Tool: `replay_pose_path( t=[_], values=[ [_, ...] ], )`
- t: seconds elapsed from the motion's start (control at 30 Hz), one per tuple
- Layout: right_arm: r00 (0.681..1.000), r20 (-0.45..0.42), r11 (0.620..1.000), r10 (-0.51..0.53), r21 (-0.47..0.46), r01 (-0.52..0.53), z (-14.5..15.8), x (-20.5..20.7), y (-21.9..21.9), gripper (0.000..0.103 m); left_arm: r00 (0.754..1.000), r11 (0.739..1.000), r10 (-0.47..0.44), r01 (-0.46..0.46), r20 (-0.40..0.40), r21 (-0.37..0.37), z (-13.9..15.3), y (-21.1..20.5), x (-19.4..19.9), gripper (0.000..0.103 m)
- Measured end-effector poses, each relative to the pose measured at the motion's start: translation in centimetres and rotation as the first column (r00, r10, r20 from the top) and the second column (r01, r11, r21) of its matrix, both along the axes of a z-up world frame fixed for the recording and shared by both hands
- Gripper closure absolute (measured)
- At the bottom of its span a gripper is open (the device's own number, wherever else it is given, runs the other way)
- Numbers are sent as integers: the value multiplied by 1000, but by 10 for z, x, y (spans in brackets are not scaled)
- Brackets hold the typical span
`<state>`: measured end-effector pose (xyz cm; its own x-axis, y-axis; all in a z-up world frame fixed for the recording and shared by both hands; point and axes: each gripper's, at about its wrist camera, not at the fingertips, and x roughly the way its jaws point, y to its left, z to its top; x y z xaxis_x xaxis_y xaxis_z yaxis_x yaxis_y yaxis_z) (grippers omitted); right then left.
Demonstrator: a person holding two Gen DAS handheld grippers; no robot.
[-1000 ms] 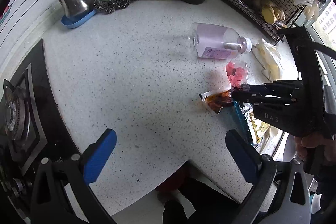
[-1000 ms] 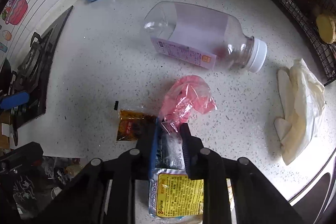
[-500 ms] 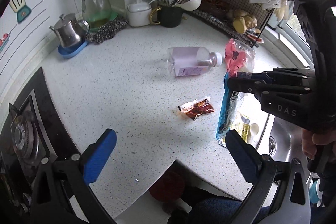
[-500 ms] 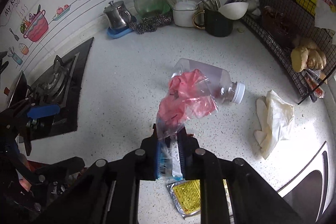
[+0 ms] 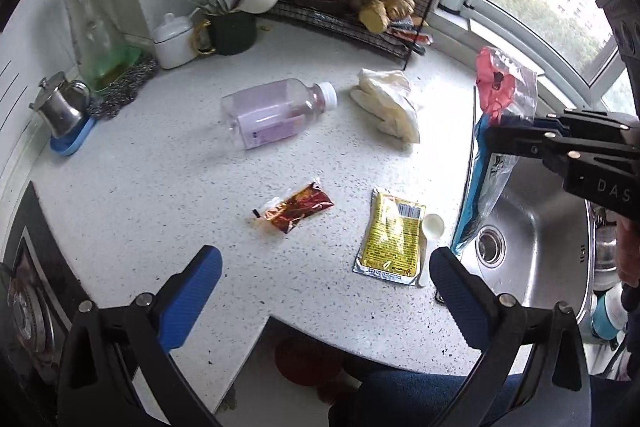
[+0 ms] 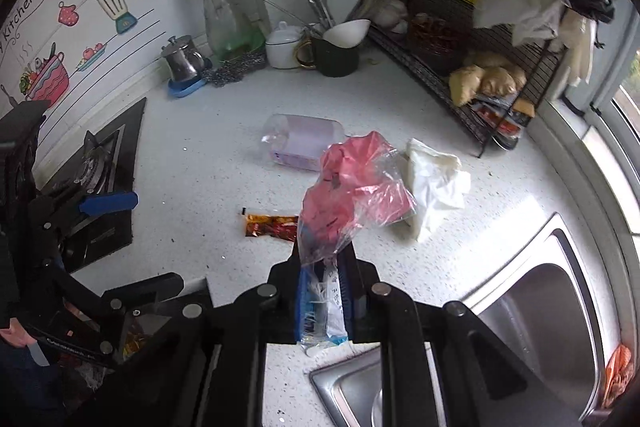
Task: Collect trash
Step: 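Grasp the yellow food packet with the left tool while the right tool holds the toothbrush packet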
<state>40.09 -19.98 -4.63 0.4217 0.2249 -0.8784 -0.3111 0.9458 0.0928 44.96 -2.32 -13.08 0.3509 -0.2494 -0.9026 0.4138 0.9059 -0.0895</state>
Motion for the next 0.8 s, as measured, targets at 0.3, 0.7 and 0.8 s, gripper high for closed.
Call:
replay_pose_path(
  t=[0.3, 0.7, 0.8],
  values=[
    [989, -90, 993, -119, -15, 118, -27, -6, -53, 90, 986, 992, -109, 116, -129, 48, -65, -51, 13, 0],
    [968, -208, 988, -143, 27, 151, -69, 5, -85, 90, 957, 962, -181, 220, -226, 159, -130, -93, 28, 0],
    [966, -217, 987, -143, 41, 156, -73, 9, -89, 90, 951, 957, -185, 231, -246, 174, -138, -98, 32, 0]
  ],
)
